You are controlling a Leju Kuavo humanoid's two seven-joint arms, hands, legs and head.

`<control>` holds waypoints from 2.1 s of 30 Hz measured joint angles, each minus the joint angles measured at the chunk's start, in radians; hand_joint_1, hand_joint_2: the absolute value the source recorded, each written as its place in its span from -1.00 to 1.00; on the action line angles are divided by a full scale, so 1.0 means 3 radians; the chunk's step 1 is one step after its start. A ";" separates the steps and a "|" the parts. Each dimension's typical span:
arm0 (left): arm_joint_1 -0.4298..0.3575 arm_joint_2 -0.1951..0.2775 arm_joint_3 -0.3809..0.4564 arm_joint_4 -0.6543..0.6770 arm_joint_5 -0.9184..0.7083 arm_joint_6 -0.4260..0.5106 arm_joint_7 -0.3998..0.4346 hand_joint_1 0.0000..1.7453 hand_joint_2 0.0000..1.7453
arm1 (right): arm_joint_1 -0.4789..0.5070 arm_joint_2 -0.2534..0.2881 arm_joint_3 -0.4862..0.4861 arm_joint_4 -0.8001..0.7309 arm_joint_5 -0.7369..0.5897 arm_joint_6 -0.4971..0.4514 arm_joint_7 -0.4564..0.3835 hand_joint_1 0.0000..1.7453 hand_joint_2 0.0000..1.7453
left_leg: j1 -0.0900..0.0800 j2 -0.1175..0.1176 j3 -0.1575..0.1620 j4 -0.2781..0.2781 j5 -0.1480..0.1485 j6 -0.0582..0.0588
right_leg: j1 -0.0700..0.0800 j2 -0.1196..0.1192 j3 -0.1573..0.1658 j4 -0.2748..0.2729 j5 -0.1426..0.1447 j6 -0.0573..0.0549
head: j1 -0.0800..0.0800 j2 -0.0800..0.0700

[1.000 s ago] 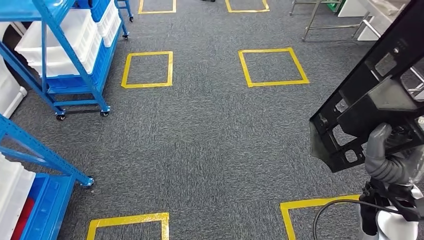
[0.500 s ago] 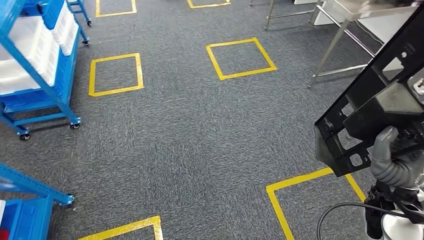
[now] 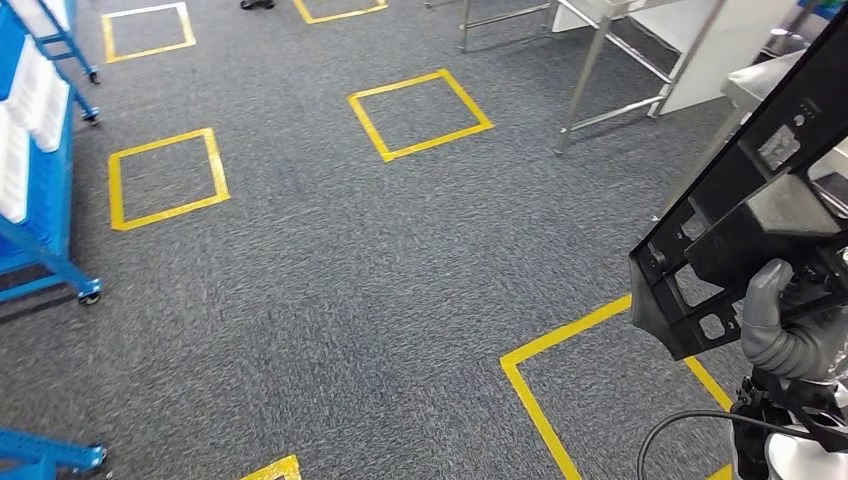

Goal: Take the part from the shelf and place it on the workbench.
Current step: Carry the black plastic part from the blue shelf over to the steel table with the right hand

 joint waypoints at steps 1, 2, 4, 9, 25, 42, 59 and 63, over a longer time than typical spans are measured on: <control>0.0002 0.0002 0.0000 0.0000 0.0004 -0.0001 -0.0002 -1.00 1.00 | 0.0002 0.0000 0.0003 0.0000 0.0000 -0.0001 -0.0003 1.00 1.00 | 0.0007 -0.0062 0.0035 -0.0077 0.0017 0.0002 | -0.0002 0.0015 -0.0004 0.0008 -0.0004 0.0007 | 0.0000 0.0000; 0.0003 0.0002 0.0000 0.0001 0.0005 -0.0001 -0.0002 -1.00 1.00 | 0.0003 0.0000 0.0004 0.0000 0.0000 -0.0002 -0.0003 1.00 1.00 | 0.0009 -0.0093 0.0042 -0.0089 0.0006 0.0003 | -0.0002 0.0019 -0.0007 0.0011 -0.0006 0.0010 | 0.0000 0.0000; 0.0003 0.0002 0.0000 0.0001 0.0005 -0.0001 -0.0002 -1.00 1.00 | 0.0004 0.0000 0.0004 0.0000 0.0000 -0.0002 -0.0003 1.00 1.00 | 0.0008 -0.0097 0.0042 -0.0091 0.0004 0.0003 | 0.0000 0.0020 -0.0008 0.0012 -0.0007 0.0011 | 0.0000 0.0000; -0.0004 0.0015 0.0010 0.0003 0.0038 -0.0048 -0.0028 -1.00 1.00 | 0.0021 -0.0007 0.0042 0.0000 0.0030 -0.0003 -0.0025 1.00 1.00 | -0.0008 -0.0009 0.0066 -0.0163 0.0006 0.0063 | -0.0015 0.0062 -0.0095 0.0087 -0.0024 0.0094 | 0.0000 0.0000; -0.0019 0.0058 0.0161 0.0003 0.0213 -0.0245 0.0001 -1.00 1.00 | -0.0084 -0.0022 0.0580 0.0098 0.0098 -0.0006 0.0109 1.00 1.00 | -0.0032 0.0259 -0.0069 0.0275 -0.0321 -0.0008 | 0.0005 -0.0316 -0.0006 -0.0050 0.0030 -0.0031 | 0.0000 0.0000; -0.0018 0.0061 0.0278 0.0003 0.0302 -0.0111 0.0094 -1.00 1.00 | -0.0226 0.0035 0.1048 0.0474 0.0246 -0.0004 0.0188 1.00 1.00 | -0.0016 0.0247 0.0027 -0.0217 0.0066 0.0141 | -0.0011 -0.0275 -0.0459 0.0830 -0.0381 0.0152 | 0.0000 0.0000; 0.0014 -0.0002 0.0360 0.0003 0.0345 -0.0026 -0.0137 -1.00 1.00 | -0.0382 0.0048 0.1250 0.0716 0.0320 -0.0053 0.0229 1.00 1.00 | -0.0021 0.0213 -0.0358 0.0756 -0.0417 -0.0018 | 0.0011 -0.0155 -0.0009 -0.0051 0.0048 -0.0043 | 0.0000 0.0000; 0.0036 -0.0037 0.0360 0.0004 0.0312 -0.0033 -0.0162 -1.00 1.00 | -0.0335 0.0035 0.1196 0.0719 0.0316 -0.0033 0.0230 1.00 1.00 | 0.0025 -0.0018 -0.0078 0.0019 0.0023 -0.0015 | 0.0004 0.0046 -0.0017 0.0005 0.0015 0.0012 | 0.0000 0.0000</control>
